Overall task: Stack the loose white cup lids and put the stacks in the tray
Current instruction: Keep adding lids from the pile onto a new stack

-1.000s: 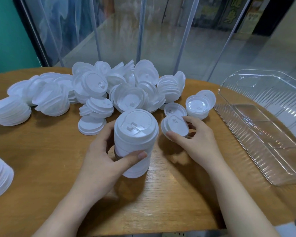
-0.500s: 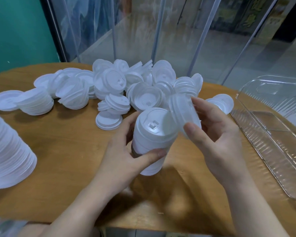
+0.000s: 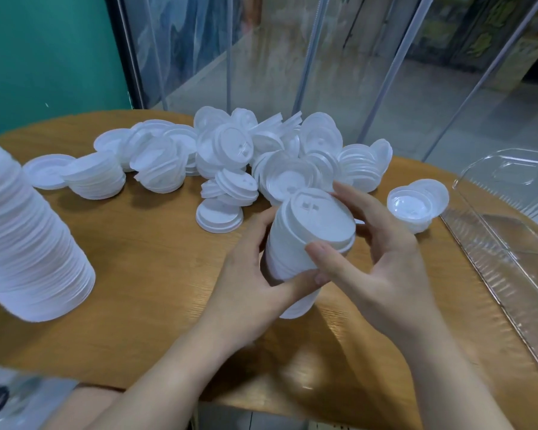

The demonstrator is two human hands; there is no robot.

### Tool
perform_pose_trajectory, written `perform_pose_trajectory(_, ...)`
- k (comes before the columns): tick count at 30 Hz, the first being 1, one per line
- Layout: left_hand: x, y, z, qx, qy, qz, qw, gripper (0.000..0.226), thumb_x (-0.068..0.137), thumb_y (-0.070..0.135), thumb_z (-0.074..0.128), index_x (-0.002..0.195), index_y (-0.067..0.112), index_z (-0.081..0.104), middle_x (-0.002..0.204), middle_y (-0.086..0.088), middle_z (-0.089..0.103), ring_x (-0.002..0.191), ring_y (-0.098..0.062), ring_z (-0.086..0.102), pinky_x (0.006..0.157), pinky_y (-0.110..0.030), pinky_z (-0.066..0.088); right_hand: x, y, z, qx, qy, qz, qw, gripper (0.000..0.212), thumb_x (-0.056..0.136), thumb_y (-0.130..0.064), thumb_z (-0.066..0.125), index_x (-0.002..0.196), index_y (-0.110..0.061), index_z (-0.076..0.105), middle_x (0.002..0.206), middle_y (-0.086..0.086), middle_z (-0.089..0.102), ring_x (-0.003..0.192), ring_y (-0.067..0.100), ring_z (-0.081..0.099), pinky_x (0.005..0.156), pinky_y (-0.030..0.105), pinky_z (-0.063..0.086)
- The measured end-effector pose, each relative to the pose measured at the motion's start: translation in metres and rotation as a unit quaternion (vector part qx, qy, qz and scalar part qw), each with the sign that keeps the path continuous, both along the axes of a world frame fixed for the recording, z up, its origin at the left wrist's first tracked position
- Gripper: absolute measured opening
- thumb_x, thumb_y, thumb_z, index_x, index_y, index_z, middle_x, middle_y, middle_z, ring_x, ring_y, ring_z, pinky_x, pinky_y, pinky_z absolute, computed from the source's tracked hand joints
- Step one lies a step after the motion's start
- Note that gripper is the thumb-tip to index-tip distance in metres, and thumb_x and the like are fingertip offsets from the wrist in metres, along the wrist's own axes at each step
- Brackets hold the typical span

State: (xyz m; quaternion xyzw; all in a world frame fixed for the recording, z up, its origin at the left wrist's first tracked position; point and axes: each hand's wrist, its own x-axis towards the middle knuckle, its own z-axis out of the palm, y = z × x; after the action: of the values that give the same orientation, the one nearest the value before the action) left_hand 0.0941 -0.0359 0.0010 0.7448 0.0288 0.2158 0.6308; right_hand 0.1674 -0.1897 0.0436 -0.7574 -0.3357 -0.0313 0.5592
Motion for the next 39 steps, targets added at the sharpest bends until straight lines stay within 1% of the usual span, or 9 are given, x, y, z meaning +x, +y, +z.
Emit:
perform_pose_trajectory(4,0.000,0.000,-0.002,-0.001,0.002,-0.001,1.000,0.076,0.070,0.038,0.091,0.137,0.039,0.054,0.132,0.017,0.067,0.126,-0.006,0.061,0.103,-0.030,0.050,0.002,-0.004,-0.001,-0.016,0.004,0.010,1.000,0.072,0.072,-0.052,0.080,0.137,-0.030,0.059,0.126,-0.011,0.068,0.114,0.019,0.068,0.103,0.035,0.051)
perform_pose_trajectory(8,0.001,0.001,0.001,-0.006,-0.001,-0.003,1.000,0.077,0.067,0.046,0.088,0.136,0.037,0.055,0.131,0.017,0.067,0.126,-0.005,0.061,0.100,-0.020,0.049,0.007,-0.010,0.002,-0.010,-0.002,0.022,1.000,0.072,0.074,-0.058,0.077,0.137,-0.030,0.057,0.131,-0.012,0.065,0.126,0.016,0.060,0.101,0.031,0.049)
perform_pose_trajectory(12,-0.001,0.000,0.004,-0.016,0.004,-0.007,1.000,0.074,0.063,0.048,0.087,0.130,0.045,0.056,0.128,0.022,0.066,0.123,0.000,0.060,0.096,-0.014,0.048,0.045,-0.031,-0.014,0.025,0.007,-0.100,0.995,0.048,0.088,-0.054,0.064,0.126,-0.025,0.065,0.122,-0.013,0.068,0.117,0.010,0.062,0.093,0.025,0.051)
perform_pose_trajectory(17,-0.002,-0.003,0.005,-0.047,0.013,-0.015,0.999,0.077,0.060,0.046,0.087,0.130,0.043,0.057,0.125,0.025,0.068,0.117,0.006,0.062,0.089,-0.008,0.048,0.102,-0.047,-0.061,-0.156,-0.102,-0.172,0.967,0.036,0.092,-0.019,0.075,0.128,-0.017,0.066,0.133,-0.008,0.063,0.127,0.009,0.053,0.111,0.039,0.042)
perform_pose_trajectory(22,0.000,-0.004,0.004,-0.058,0.017,-0.023,0.998,0.085,0.057,0.023,0.092,0.134,0.026,0.058,0.119,0.024,0.071,0.110,0.007,0.066,0.083,-0.005,0.049,0.113,-0.038,-0.082,-0.269,-0.096,-0.190,0.939,0.055,0.088,-0.025,0.076,0.139,-0.012,0.058,0.150,0.004,0.051,0.139,0.024,0.043,0.116,0.039,0.033)
perform_pose_trajectory(26,-0.002,-0.002,0.002,-0.053,0.021,-0.017,0.998,0.086,0.051,0.045,0.087,0.131,0.032,0.059,0.118,0.027,0.071,0.110,0.009,0.065,0.083,-0.003,0.048,0.115,-0.038,-0.087,-0.302,-0.063,-0.221,0.925,0.039,0.090,-0.032,0.073,0.124,-0.014,0.064,0.124,0.001,0.062,0.122,0.024,0.052,0.100,0.041,0.041)
perform_pose_trajectory(32,-0.001,-0.004,0.004,-0.062,0.020,-0.011,0.998,0.084,0.047,0.047,0.085,0.127,0.034,0.060,0.115,0.028,0.071,0.107,0.010,0.065,0.080,-0.002,0.048,0.112,-0.038,-0.083,-0.233,-0.086,-0.251,0.936,0.004,0.092,-0.017,0.072,0.096,-0.017,0.073,0.091,-0.010,0.063,0.094,0.022,0.064,0.081,0.040,0.048)
perform_pose_trajectory(36,0.000,-0.004,0.004,-0.059,0.019,-0.009,0.998,0.083,0.047,0.048,0.085,0.125,0.034,0.061,0.116,0.027,0.071,0.108,0.009,0.065,0.081,-0.003,0.048,0.105,-0.042,-0.066,-0.060,0.012,-0.225,0.972,0.010,0.100,-0.015,0.064,0.098,-0.021,0.072,0.082,-0.011,0.069,0.073,0.002,0.058,0.068,0.020,0.045)
perform_pose_trajectory(39,-0.001,-0.003,0.004,-0.061,0.021,-0.005,0.998,0.085,0.046,0.048,0.085,0.126,0.034,0.061,0.116,0.026,0.071,0.109,0.008,0.065,0.081,-0.003,0.048,0.100,-0.049,-0.058,0.035,0.133,-0.176,0.975,0.013,0.102,-0.015,0.062,0.103,-0.023,0.072,0.084,-0.013,0.072,0.074,-0.002,0.061,0.069,0.018,0.049)
